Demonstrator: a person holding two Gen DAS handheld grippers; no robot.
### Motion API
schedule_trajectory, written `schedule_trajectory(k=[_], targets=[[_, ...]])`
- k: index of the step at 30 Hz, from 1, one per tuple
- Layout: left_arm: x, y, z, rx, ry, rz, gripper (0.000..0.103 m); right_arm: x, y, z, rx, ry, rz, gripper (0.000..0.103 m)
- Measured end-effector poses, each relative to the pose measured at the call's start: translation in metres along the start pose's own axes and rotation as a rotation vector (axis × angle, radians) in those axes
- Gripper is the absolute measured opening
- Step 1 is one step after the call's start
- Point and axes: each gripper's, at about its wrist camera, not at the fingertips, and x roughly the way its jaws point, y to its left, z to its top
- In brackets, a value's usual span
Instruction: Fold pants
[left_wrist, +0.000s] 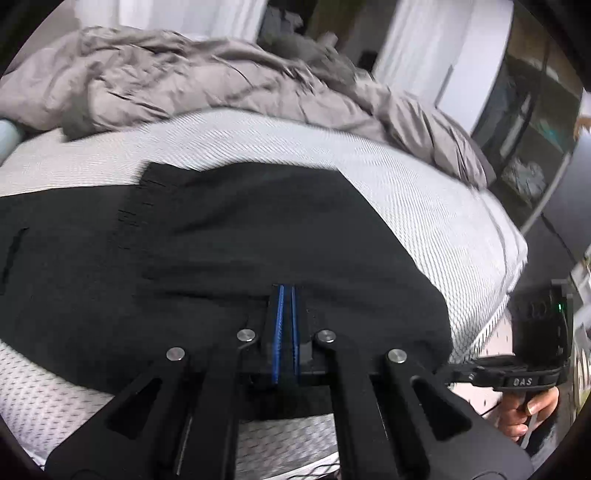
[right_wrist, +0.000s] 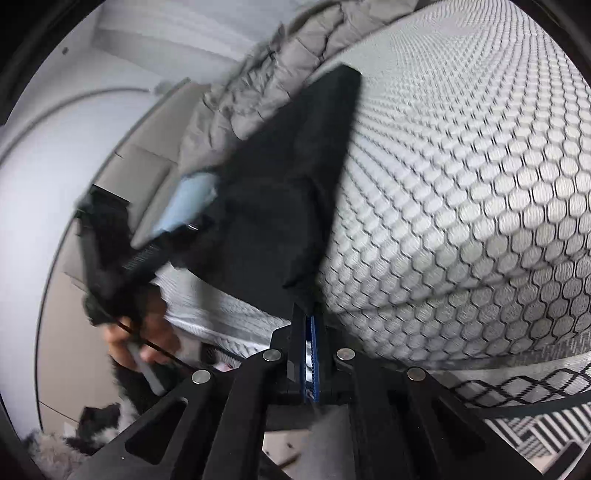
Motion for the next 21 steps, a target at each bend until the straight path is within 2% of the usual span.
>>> schedule_trajectory(k=[3,5,7,9,11,13,15,18,21], targets=[[-0.015,0.034,-0.001,-0.085,-0.016,0.037,0.0,-0.008,0.005,-0.007,-0.044,0.022,-0.02,0.002],[-0.017,0.05,-0.002,-0.129,-0.011,0.057,0.0,-0.015,0.01,-0.011,-0.068,0.03,-0.001,0.003],[-0.016,0.061,-0.004,-0.149,0.002,0.071,0.0,-0.026,0.012,-0.008,-0.06,-0.032,0.022,0.009],[-0.014,0.066,-0.005,-0.149,0.009,0.077,0.0,-0.031,0.011,0.003,-0.03,-0.11,0.044,0.023],[-0.012,0.066,-0.005,-0.141,0.012,0.081,0.0,-0.026,0.008,0.013,-0.001,-0.139,0.046,0.025],[-0.01,0.068,-0.005,-0.14,0.018,0.092,0.0,-0.014,0.003,0.022,0.037,-0.156,0.04,0.024],[-0.008,0.067,-0.006,-0.146,0.022,0.101,0.0,-0.003,0.002,0.026,0.045,-0.156,0.009,0.007],[-0.007,0.07,-0.005,-0.156,0.031,0.105,0.0,0.001,-0.003,0.009,0.067,-0.099,0.036,0.005],[-0.007,0.069,-0.005,-0.155,0.029,0.106,0.0,-0.006,-0.006,-0.006,0.071,-0.03,0.005,0.005]])
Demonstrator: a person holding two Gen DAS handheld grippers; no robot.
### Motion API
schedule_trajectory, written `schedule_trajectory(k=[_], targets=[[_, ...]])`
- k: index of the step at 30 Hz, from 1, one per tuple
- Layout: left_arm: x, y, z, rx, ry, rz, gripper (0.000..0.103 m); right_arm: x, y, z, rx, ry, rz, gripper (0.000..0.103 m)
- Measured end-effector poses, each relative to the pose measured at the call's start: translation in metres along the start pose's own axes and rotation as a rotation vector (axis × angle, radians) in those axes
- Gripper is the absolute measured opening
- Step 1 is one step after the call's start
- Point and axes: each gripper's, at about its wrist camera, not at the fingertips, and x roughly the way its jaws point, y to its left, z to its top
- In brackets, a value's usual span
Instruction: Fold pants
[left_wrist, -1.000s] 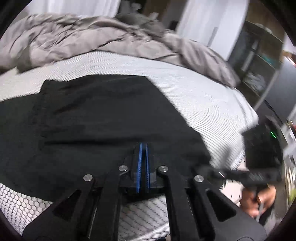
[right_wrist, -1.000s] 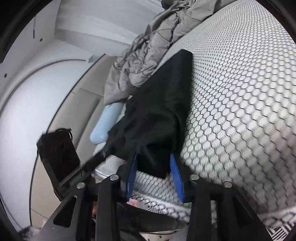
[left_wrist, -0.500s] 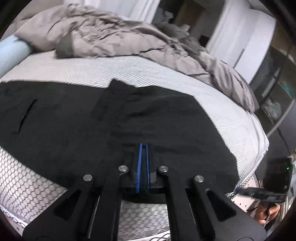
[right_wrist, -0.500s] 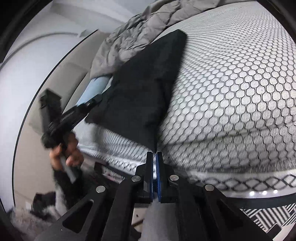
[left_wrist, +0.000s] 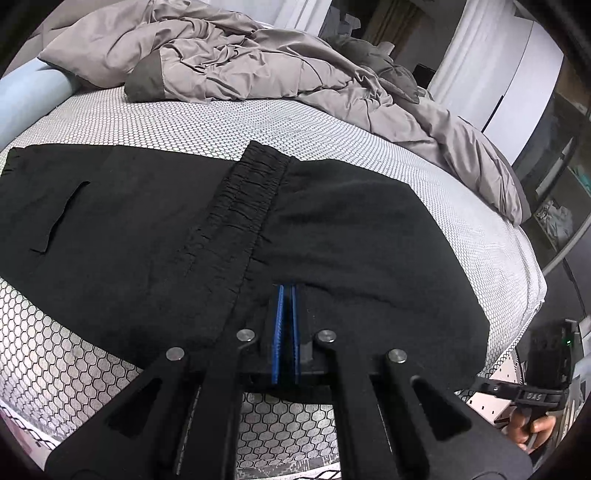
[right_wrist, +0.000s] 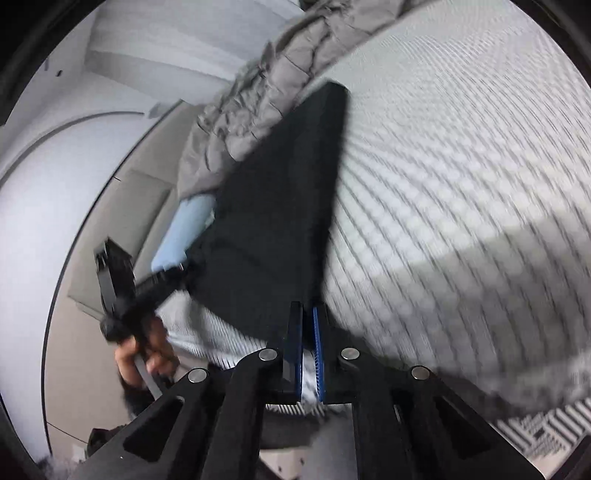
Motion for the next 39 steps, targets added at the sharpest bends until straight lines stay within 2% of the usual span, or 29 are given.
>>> schedule_trajectory(k=[1,2,5,9,11,13,14,15,18,19,20,21,23,25,27,30,32,35,36,38,39], targets=[[-0.001,-0.001,-0.001,0.002,-0.002,-0.001,0.0,-0.004,0.001,-0.001,-0.006,0.019,-0.023,0.005],[-0.001,-0.001,-0.001,0.004,-0.005,-0.004,0.0,-0.011,0.002,0.0,-0.01,0.001,-0.02,0.006],[-0.004,0.001,-0.002,-0.001,-0.013,-0.004,0.0,-0.032,0.005,0.005,-0.023,-0.087,0.011,0.024],[-0.006,0.004,-0.002,-0.015,-0.017,-0.009,0.0,-0.02,0.009,0.019,-0.04,-0.093,0.022,0.038],[-0.006,0.003,-0.002,-0.014,-0.019,-0.011,0.0,0.0,0.012,0.025,-0.053,-0.057,0.008,0.038],[-0.007,0.002,-0.003,-0.011,-0.02,-0.012,0.0,0.008,0.013,0.018,-0.086,-0.045,0.012,0.016],[-0.008,0.001,-0.003,-0.01,-0.023,-0.01,0.0,0.008,0.013,0.015,-0.097,-0.039,0.014,0.009],[-0.009,0.001,-0.004,-0.007,-0.028,-0.007,0.0,0.005,0.013,0.01,-0.099,-0.048,0.023,0.006],[-0.01,-0.001,-0.005,-0.007,-0.03,-0.005,0.0,0.0,0.01,0.001,-0.094,-0.026,0.066,0.005],[-0.011,-0.001,-0.006,-0.012,-0.028,-0.001,0.0,0.001,0.011,-0.001,-0.113,-0.005,0.039,0.005],[-0.012,0.0,-0.005,-0.016,-0.027,0.001,0.0,0.004,0.013,-0.002,-0.15,0.035,-0.032,0.006],[-0.013,0.002,-0.005,-0.019,-0.029,0.001,0.0,0.004,0.013,-0.002,-0.158,0.053,-0.067,0.006],[-0.017,0.004,-0.007,-0.025,-0.039,0.008,0.0,-0.006,0.016,0.003,-0.161,0.042,-0.063,0.008],[-0.018,0.004,-0.007,-0.036,-0.042,0.017,0.0,-0.022,0.02,0.017,-0.174,-0.045,-0.066,0.019],[-0.019,0.008,-0.007,-0.053,-0.043,0.029,0.0,-0.028,0.023,0.041,-0.169,-0.101,-0.07,0.036],[-0.02,0.013,0.0,-0.064,-0.063,0.078,0.0,-0.011,0.022,0.086,-0.157,-0.109,-0.077,0.041],[-0.019,0.019,0.012,-0.05,-0.084,0.11,0.0,0.015,0.019,0.119,-0.152,-0.078,-0.112,0.042],[-0.004,0.033,0.032,-0.024,-0.045,0.123,0.002,0.056,0.013,0.16,-0.123,-0.024,-0.125,0.043],[0.002,0.04,0.036,-0.032,-0.028,0.137,0.003,0.06,0.005,0.17,-0.109,-0.011,-0.117,0.043],[0.01,0.052,0.04,-0.06,0.001,0.151,0.005,0.081,-0.007,0.189,-0.06,0.034,-0.028,0.043],[0.013,0.058,0.041,-0.084,0.009,0.152,0.005,0.086,-0.011,0.195,-0.048,0.045,-0.02,0.039]])
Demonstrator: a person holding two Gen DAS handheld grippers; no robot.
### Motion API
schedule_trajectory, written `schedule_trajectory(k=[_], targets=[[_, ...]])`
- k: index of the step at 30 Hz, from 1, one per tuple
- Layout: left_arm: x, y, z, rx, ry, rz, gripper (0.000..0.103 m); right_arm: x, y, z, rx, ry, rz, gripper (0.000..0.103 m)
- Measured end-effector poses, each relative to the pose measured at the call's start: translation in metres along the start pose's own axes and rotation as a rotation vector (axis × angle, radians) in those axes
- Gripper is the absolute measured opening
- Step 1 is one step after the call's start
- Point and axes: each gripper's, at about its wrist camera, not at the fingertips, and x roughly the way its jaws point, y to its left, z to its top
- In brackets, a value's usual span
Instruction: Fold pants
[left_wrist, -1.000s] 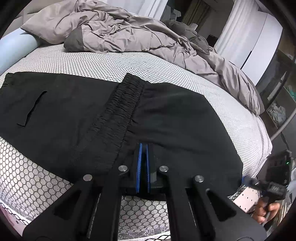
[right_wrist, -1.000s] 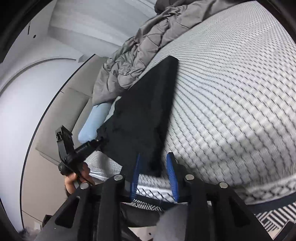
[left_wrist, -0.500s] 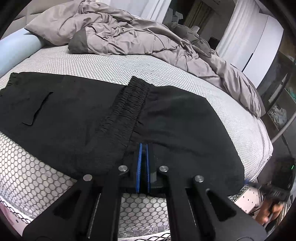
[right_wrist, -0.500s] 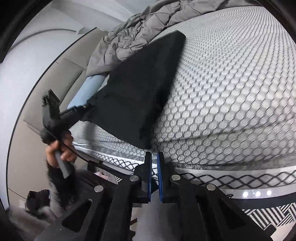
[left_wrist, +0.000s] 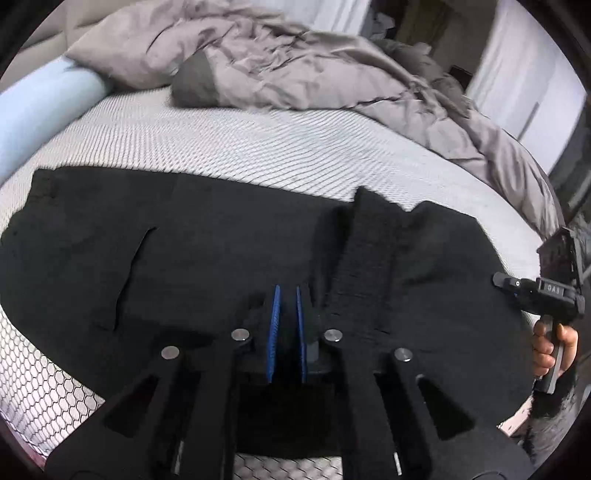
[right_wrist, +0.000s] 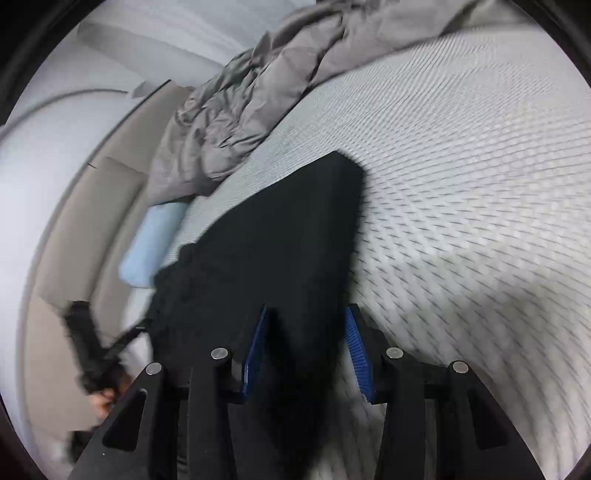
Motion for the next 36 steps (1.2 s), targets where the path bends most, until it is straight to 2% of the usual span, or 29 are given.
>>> schedule_trajectory(k=[1,3,4,7,10,11,12,13,14,16,17,20,22,24,26,28,30,34,36], targets=[[0.003,0.004,0.001,-0.015,0.007,-0.003,0.005,0.006,0.001,0.005,-0.019,0.011,0.003,0.034],[0.007,0.01,0.003,-0.032,0.015,-0.009,0.005,0.009,0.005,0.015,-0.064,-0.007,0.01,0.014],[0.008,0.012,0.005,-0.035,0.012,-0.005,0.005,0.009,0.006,0.024,-0.07,-0.027,0.007,0.012],[0.012,0.018,0.006,-0.046,0.003,0.007,0.015,0.019,0.01,0.05,-0.086,-0.059,-0.057,0.011],[0.016,0.019,0.006,-0.061,0.012,0.01,0.016,0.04,0.008,0.091,-0.106,-0.004,-0.144,0.014],[0.015,0.016,0.005,-0.055,0.012,0.007,0.016,0.045,0.008,0.098,-0.105,0.019,-0.165,0.021],[0.012,0.012,0.004,-0.047,0.003,0.009,0.016,0.047,0.007,0.105,-0.09,0.054,-0.189,0.024],[0.01,0.009,0.003,-0.04,-0.01,0.005,0.017,0.042,0.008,0.106,-0.073,0.053,-0.197,0.024],[0.009,0.004,0.004,-0.03,-0.023,-0.016,0.017,0.03,0.012,0.102,-0.085,0.013,-0.188,0.025],[0.008,-0.003,0.004,-0.02,-0.012,-0.05,0.017,0.008,0.018,0.086,-0.137,-0.05,-0.184,0.036],[0.01,-0.007,0.004,-0.024,-0.002,-0.076,0.017,-0.004,0.019,0.071,-0.152,-0.078,-0.167,0.045],[0.016,-0.021,0.001,-0.019,0.031,-0.147,0.017,-0.018,0.014,0.03,-0.147,-0.045,-0.144,0.047],[0.016,-0.033,-0.004,0.041,0.046,-0.141,0.018,-0.024,0.013,0.008,-0.176,-0.03,-0.213,0.047],[0.018,-0.046,-0.013,0.13,0.073,-0.092,0.027,-0.034,0.009,-0.018,-0.238,-0.01,-0.317,0.047],[0.021,-0.051,-0.022,0.168,0.095,-0.043,0.031,-0.044,0.003,-0.035,-0.258,0.003,-0.376,0.047],[0.014,-0.05,-0.025,0.158,0.08,-0.051,0.031,-0.057,0.002,-0.044,-0.267,0.0,-0.394,0.047],[0.003,-0.05,-0.022,0.131,0.04,-0.091,0.031,-0.069,0.012,-0.047,-0.269,-0.019,-0.402,0.047],[-0.012,-0.054,-0.014,0.098,-0.056,-0.098,0.035,-0.085,0.047,-0.043,-0.317,-0.114,-0.352,0.049],[-0.014,-0.061,-0.012,0.12,-0.08,-0.099,0.035,-0.078,0.066,-0.036,-0.332,-0.155,-0.356,0.061]])
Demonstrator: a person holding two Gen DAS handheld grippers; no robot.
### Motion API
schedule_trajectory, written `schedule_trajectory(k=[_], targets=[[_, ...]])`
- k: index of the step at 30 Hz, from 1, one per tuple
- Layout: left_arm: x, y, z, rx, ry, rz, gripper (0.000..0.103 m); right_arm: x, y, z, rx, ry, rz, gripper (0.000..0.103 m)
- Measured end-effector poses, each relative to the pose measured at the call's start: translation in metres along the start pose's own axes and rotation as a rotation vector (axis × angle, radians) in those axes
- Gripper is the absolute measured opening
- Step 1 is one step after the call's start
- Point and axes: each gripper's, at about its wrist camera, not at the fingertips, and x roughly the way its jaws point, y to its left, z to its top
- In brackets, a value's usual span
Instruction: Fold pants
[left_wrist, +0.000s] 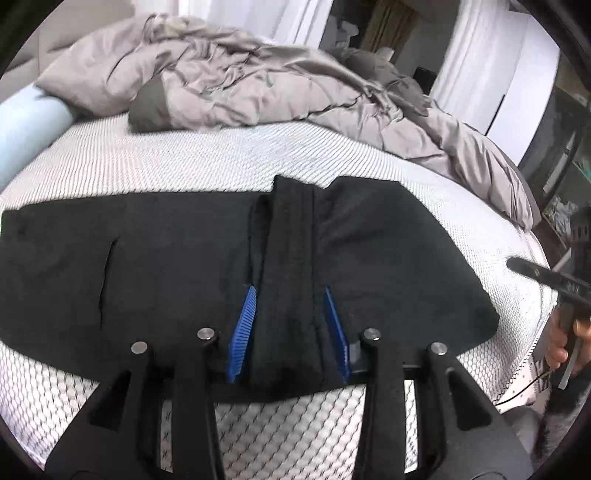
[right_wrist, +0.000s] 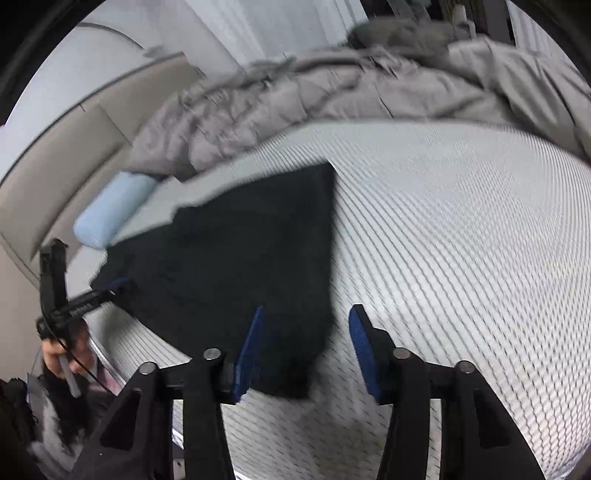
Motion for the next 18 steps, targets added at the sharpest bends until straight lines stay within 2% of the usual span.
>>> schedule_trajectory(k=[2,7,8,11,13,18], targets=[[0.003,-0.007,0.001,0.024,0.005,-0.004,0.035,0.011,0.016,0.013,-0.01,-0.023,-0.036,0.062],[0.015,-0.036,0.004,0.111,0.02,-0.038,0.035,0.045,0.046,0.024,-0.077,0.034,-0.01,0.062],[0.022,-0.043,0.006,0.126,0.038,-0.041,0.035,0.053,0.052,0.023,-0.095,0.044,0.01,0.062],[0.056,-0.064,0.01,0.163,0.157,-0.029,0.035,0.084,0.067,0.024,-0.158,0.092,0.033,0.062],[0.064,-0.076,0.013,0.19,0.173,-0.045,0.035,0.099,0.07,0.024,-0.183,0.114,0.017,0.062],[0.091,-0.104,0.025,0.283,0.221,-0.069,0.039,0.104,0.064,0.022,-0.222,0.158,0.062,0.062]])
